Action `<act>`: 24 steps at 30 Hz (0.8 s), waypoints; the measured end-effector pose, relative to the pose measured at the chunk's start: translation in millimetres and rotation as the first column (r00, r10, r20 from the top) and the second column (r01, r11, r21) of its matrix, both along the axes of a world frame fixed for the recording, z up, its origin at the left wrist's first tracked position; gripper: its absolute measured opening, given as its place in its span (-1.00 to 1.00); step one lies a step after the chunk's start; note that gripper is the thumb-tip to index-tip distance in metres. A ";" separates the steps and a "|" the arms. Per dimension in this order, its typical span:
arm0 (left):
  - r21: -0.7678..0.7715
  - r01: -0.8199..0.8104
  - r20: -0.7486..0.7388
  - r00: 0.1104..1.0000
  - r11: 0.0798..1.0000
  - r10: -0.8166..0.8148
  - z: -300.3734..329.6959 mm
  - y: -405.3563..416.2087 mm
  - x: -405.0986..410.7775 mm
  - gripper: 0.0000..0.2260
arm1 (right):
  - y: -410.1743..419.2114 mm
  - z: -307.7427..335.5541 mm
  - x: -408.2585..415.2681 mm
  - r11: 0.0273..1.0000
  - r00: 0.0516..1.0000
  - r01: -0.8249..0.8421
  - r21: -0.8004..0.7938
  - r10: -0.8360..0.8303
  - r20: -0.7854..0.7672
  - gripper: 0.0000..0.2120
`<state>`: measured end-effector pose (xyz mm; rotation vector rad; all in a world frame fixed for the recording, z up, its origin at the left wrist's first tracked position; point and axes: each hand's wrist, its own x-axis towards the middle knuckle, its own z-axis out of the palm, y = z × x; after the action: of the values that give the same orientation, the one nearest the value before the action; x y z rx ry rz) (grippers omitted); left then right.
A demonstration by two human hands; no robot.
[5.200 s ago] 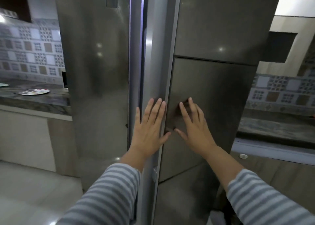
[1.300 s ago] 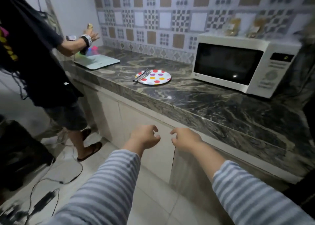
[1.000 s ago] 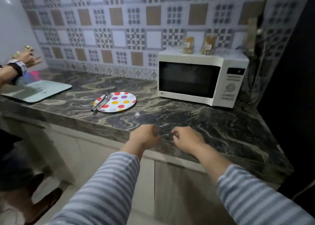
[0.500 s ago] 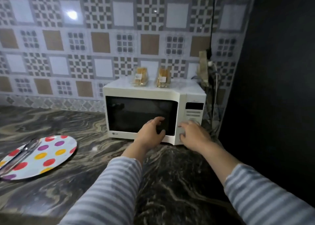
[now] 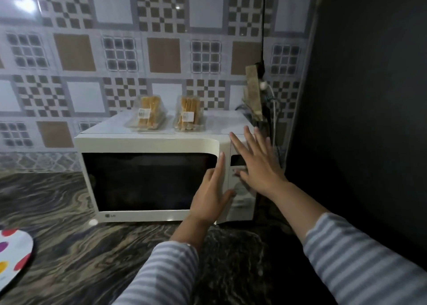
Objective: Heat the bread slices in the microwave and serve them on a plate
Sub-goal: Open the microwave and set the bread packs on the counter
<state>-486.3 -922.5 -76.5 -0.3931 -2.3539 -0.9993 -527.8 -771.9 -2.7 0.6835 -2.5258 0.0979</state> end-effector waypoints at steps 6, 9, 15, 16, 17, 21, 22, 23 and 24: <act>-0.005 0.011 -0.098 0.995 1.000 -0.011 -4.8 -4.2 -22.5 -0.07 | -1.0 -11.2 -16.9 0.994 0.986 0.047 0.099 -0.031 -0.164 0.00; -0.048 -0.007 -0.129 0.992 0.999 0.000 -6.0 -6.5 -26.7 -0.04 | 0.0 -16.1 -21.6 0.991 0.977 0.062 0.118 -0.036 -0.212 0.03; -0.082 -0.026 -0.125 0.992 0.996 0.016 -2.1 -6.4 -22.0 -0.08 | 1.1 -17.8 -23.3 0.985 0.969 0.087 0.150 -0.048 -0.244 0.06; -0.086 -0.042 -0.125 0.992 0.995 0.031 -1.7 -5.5 -21.4 -0.08 | 0.9 -18.2 -23.7 0.985 0.969 0.089 0.148 -0.051 -0.242 0.06; -0.087 -0.060 -0.126 0.991 0.994 0.049 -1.3 -4.1 -20.1 -0.07 | 1.0 -18.1 -23.7 0.985 0.969 0.090 0.146 -0.053 -0.241 0.06; -0.048 -0.107 -0.121 0.988 0.993 0.100 2.7 3.3 -16.2 -0.07 | 1.0 -16.2 -22.3 0.977 0.970 0.119 0.176 -0.077 -0.232 0.04; -0.034 -0.112 -0.122 0.987 0.993 0.107 2.6 4.2 -15.5 -0.06 | 0.8 -15.6 -21.7 0.974 0.970 0.127 0.188 -0.082 -0.230 0.04; -0.023 -0.109 -0.117 0.988 0.994 0.106 2.1 4.1 -14.7 -0.05 | 0.7 -15.1 -21.1 0.972 0.971 0.130 0.195 -0.085 -0.225 0.03; -0.021 -0.105 -0.112 0.988 0.994 0.102 1.0 3.1 -13.2 -0.04 | 0.8 -15.1 -20.6 0.971 0.972 0.132 0.200 -0.087 -0.220 0.02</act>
<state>-499.5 -919.4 -75.5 -0.3241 -2.2656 -0.8755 -548.3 -771.1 -17.8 0.5984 -2.3827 -0.2749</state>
